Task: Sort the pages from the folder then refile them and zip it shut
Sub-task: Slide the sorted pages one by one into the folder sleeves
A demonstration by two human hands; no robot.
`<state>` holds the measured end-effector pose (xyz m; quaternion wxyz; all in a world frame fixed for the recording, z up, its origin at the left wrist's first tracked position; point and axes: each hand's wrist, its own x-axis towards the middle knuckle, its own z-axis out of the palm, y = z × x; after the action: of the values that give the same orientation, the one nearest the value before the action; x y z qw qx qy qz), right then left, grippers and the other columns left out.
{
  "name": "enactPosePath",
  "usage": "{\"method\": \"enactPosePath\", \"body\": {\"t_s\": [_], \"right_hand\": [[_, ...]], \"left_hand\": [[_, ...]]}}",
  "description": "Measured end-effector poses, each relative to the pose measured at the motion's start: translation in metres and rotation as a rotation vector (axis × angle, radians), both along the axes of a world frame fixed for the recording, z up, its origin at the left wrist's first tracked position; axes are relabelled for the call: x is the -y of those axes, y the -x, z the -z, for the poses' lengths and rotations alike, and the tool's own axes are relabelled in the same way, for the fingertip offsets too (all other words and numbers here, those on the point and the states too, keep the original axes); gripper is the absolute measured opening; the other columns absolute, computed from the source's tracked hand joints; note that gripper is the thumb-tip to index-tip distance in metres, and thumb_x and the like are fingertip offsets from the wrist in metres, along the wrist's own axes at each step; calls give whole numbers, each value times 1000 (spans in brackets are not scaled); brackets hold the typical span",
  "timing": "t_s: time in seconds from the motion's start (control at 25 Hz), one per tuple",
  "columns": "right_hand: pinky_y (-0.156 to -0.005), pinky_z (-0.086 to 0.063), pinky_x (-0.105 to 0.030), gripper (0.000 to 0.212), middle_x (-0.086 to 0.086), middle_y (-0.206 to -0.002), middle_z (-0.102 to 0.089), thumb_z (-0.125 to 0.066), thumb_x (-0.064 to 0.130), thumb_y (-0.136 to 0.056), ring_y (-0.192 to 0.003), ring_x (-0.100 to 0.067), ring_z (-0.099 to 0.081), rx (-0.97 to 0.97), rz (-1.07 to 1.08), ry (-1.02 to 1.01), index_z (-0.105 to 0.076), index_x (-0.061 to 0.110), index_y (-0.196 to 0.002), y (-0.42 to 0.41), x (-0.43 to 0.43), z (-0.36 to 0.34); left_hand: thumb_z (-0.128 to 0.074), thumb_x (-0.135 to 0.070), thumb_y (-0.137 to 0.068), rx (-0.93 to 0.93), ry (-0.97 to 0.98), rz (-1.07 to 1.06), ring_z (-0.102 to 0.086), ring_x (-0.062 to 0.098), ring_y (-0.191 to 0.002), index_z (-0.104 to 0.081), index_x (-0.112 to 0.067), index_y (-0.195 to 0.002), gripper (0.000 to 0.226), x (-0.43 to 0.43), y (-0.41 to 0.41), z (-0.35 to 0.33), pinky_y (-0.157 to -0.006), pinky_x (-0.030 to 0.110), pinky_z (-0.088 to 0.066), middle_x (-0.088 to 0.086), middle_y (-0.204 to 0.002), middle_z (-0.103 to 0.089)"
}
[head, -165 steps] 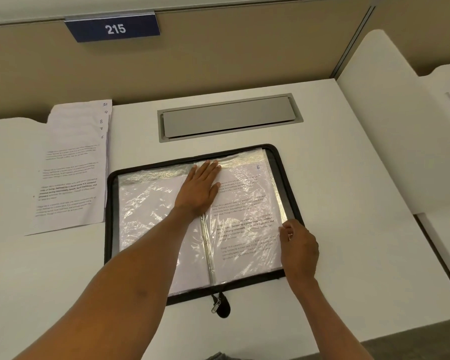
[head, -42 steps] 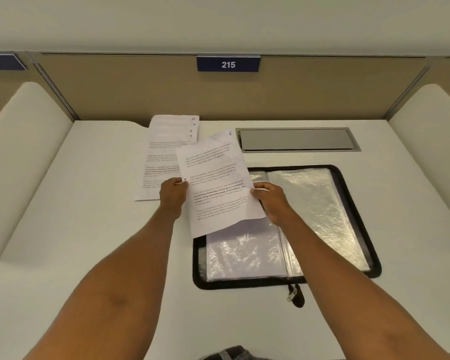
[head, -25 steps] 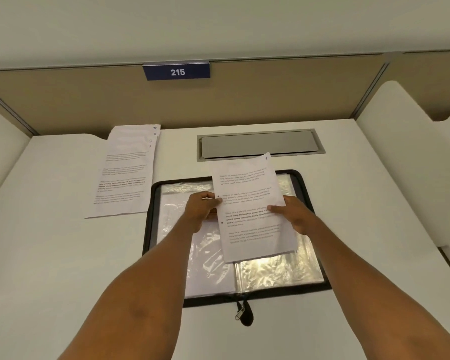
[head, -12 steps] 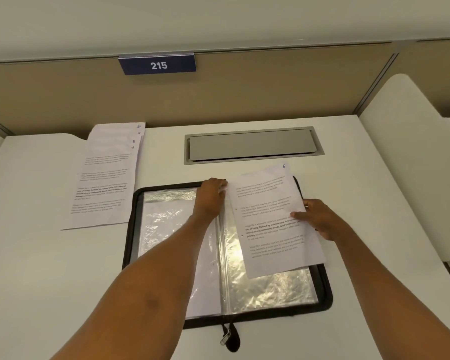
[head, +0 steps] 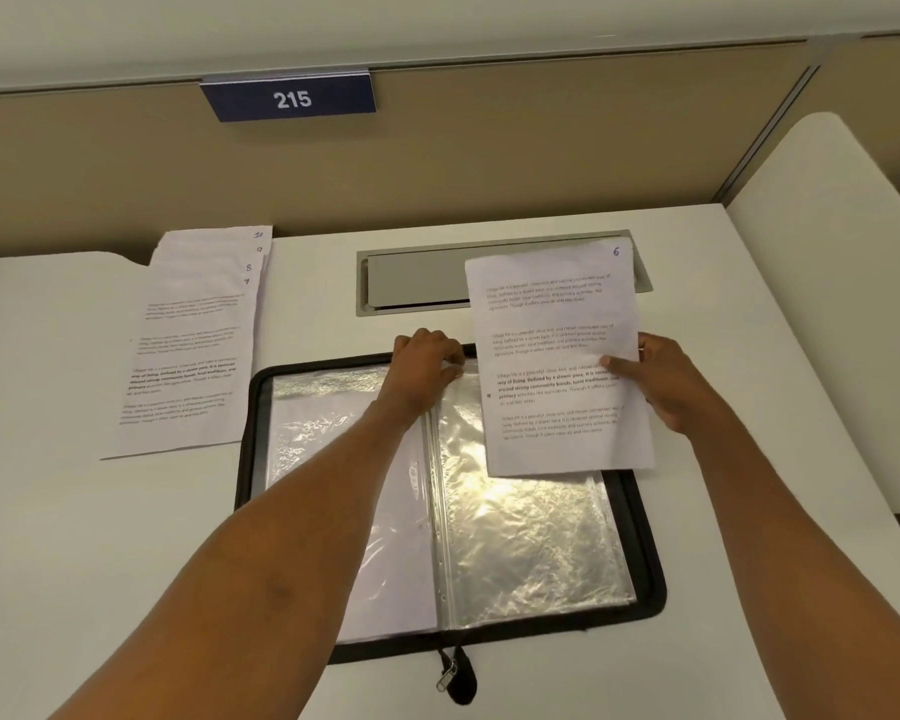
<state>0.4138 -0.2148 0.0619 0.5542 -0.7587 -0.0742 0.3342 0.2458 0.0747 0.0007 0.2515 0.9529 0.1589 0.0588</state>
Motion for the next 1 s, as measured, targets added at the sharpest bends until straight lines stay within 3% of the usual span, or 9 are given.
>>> {"method": "enactPosePath", "body": {"t_s": [0.36,0.48,0.56,0.68,0.84,1.0], "right_hand": [[-80,-59,-22,25,11,-110,-72,-67,14,-98,-97,-5,-71,482,87,-123,-68,20,-123,-18,-56,-71],[-83,-61,-33,20,3,-107,-74,-65,17,-98,-98,-13,-72,623,38,-120,-71,18,-117,-25,-77,-88],[-85,-61,-40,19,1,-106,-75,-64,18,-98,-97,-15,-72,669,-36,-97,-74,14,-114,-28,-92,-93],[-82,-60,-41,16,-3,-103,-76,-63,15,-98,-95,-19,-73,677,-138,-100,-75,14,-108,-25,-114,-100],[-77,-58,-36,14,-8,-101,-74,-62,13,-98,-92,-20,-71,672,-243,-51,-74,12,-104,-22,-141,-99],[-81,-58,-43,15,-9,-102,-74,-64,9,-96,-93,-21,-71,671,-343,9,-75,9,-107,-26,-163,-90]], "left_hand": [[-73,-20,-94,147,-206,86,-60,23,-94,-76,-22,-95,3,-5,11,-2,-92,34,-28,-1,-89,-71],[-76,-18,-91,209,-277,112,-58,22,-97,-74,-22,-93,4,-5,16,3,-88,35,-30,-5,-98,-70],[-74,-19,-93,212,-267,123,-58,22,-92,-72,-21,-92,3,-4,19,6,-87,36,-30,-6,-92,-71],[-73,-23,-95,215,-267,137,-58,21,-90,-73,-21,-91,4,-4,23,8,-86,39,-29,-9,-86,-74],[-76,-27,-93,248,-280,122,-57,23,-93,-77,-24,-95,4,-6,23,7,-84,40,-27,-11,-93,-76],[-77,-28,-92,250,-261,118,-56,23,-96,-79,-23,-99,9,-10,21,6,-85,40,-28,-9,-98,-77]]}}
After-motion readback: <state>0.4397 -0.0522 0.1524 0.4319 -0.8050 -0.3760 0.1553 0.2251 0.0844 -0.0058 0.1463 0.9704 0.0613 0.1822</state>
